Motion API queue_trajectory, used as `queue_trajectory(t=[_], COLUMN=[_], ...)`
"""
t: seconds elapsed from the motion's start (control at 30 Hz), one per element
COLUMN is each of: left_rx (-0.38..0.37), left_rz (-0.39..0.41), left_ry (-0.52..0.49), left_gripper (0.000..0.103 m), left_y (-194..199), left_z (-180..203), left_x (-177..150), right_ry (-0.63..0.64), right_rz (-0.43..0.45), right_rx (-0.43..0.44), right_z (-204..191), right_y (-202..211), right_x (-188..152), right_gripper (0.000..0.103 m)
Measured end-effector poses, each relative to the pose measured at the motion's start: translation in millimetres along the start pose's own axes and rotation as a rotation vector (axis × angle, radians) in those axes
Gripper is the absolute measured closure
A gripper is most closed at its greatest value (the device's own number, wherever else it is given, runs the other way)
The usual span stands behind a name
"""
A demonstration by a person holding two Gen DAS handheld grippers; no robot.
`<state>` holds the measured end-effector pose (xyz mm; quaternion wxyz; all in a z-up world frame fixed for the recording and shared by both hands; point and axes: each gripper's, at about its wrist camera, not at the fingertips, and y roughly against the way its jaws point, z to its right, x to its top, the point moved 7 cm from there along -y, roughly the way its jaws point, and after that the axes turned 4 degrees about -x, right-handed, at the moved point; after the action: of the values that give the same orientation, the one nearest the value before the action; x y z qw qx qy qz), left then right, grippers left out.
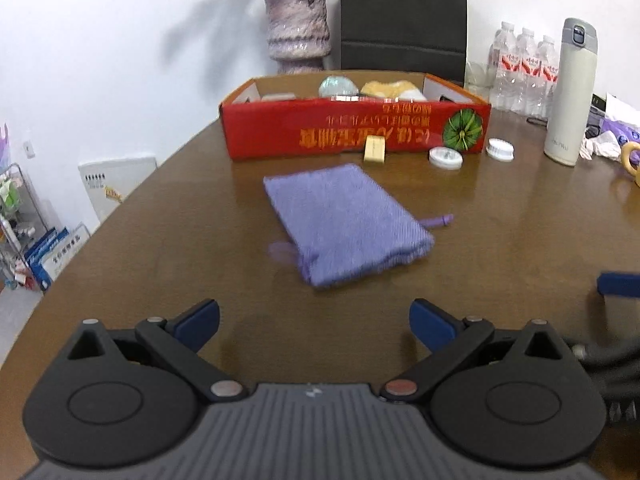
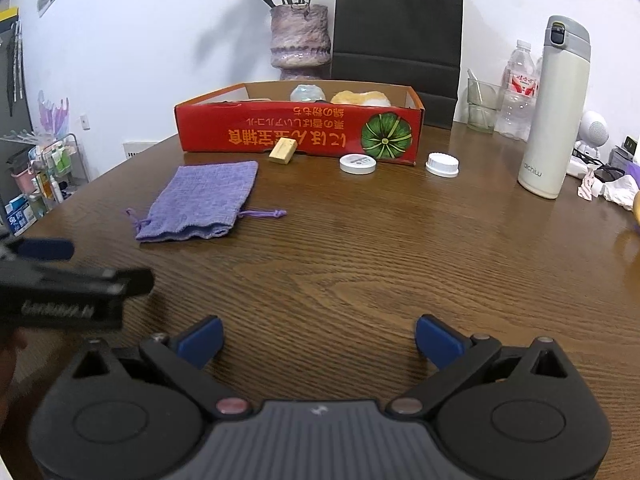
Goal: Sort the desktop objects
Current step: 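Grasp the purple pouch with the left tool while the right tool grasps the yellow block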
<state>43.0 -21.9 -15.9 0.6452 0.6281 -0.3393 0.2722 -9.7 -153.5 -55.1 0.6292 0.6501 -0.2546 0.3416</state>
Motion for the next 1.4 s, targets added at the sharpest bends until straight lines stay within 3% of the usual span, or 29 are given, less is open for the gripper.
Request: queue_trajectory(t=[0.17, 0.33, 0.4, 0.5, 0.6, 0.67, 0.77, 0.8, 0.83, 0.93, 0.97, 1.3, 1.33, 1.37, 1.4], left_rx=[0.011, 0.018, 0.007, -0.033, -0.026, -0.034, -0.032, -0.031, -0.028, -0.028, -0.022, 0.000, 0.003, 0.004, 0.006], left_rz=[0.016, 0.013, -0.008, 0.007, -0.011, 0.009, 0.029, 0.035, 0.038, 0.041, 0.041, 0.115, 0.124, 0.129, 0.135], left_ry=[0.027, 0.087, 0.125, 0.091, 0.054, 0.080, 0.087, 0.091, 0.098, 0.125, 0.128, 0.119, 0.128, 0.135, 0.143], left_gripper=[0.000, 0.000, 0.000, 0.004, 0.009, 0.023, 0.054, 0.072, 0.082, 0.095, 0.098, 0.101, 0.101, 0.101, 0.101], left_y=[-20.8, -48.4, -57.8, -66.7, -77.6, -76.2, -73.8, -73.3, -72.5, -72.0, -71.6, -39.0, -32.0, -26.2, -19.7], left_z=[-9.0, -25.7, -25.9, -12.0, -1.4, -3.7, -6.6, -8.4, -11.1, -17.0, -18.7, -21.5, -21.7, -21.4, -21.5], left_x=[25.2, 45.9, 49.6, 52.5, 48.3, 49.2, 50.5, 50.8, 50.9, 51.8, 51.8, 53.9, 53.9, 53.9, 54.1], right_ry=[-0.080, -0.133, -0.137, -0.169, -0.171, -0.151, -0.140, -0.140, -0.140, -0.126, -0.117, -0.184, -0.191, -0.194, -0.193], right_rz=[0.011, 0.101, 0.103, 0.098, 0.071, 0.047, -0.006, -0.021, -0.032, -0.041, -0.049, 0.004, 0.005, 0.005, 0.007], right_rx=[0.047, 0.085, 0.092, 0.134, 0.175, 0.183, 0.164, 0.160, 0.161, 0.170, 0.163, 0.150, 0.147, 0.146, 0.143], right_z=[10.7, 24.2, 23.8, 19.6, 6.3, -6.8, -20.4, -24.5, -26.7, -36.2, -38.7, -13.6, -10.3, -7.3, -5.2], right_y=[-0.5, -15.0, -22.0, -47.7, -82.7, -107.1, -141.7, -151.2, -158.5, -170.4, -172.2, -117.9, -109.8, -100.1, -91.6], right_x=[11.8, 70.6, 81.1, 111.0, 138.0, 149.5, 157.4, 158.9, 160.1, 160.5, 159.4, 141.3, 136.5, 130.6, 125.9], right_gripper=[0.001, 0.006, 0.017, 0.032, 0.035, 0.041, 0.052, 0.057, 0.059, 0.072, 0.081, 0.082, 0.086, 0.096, 0.096])
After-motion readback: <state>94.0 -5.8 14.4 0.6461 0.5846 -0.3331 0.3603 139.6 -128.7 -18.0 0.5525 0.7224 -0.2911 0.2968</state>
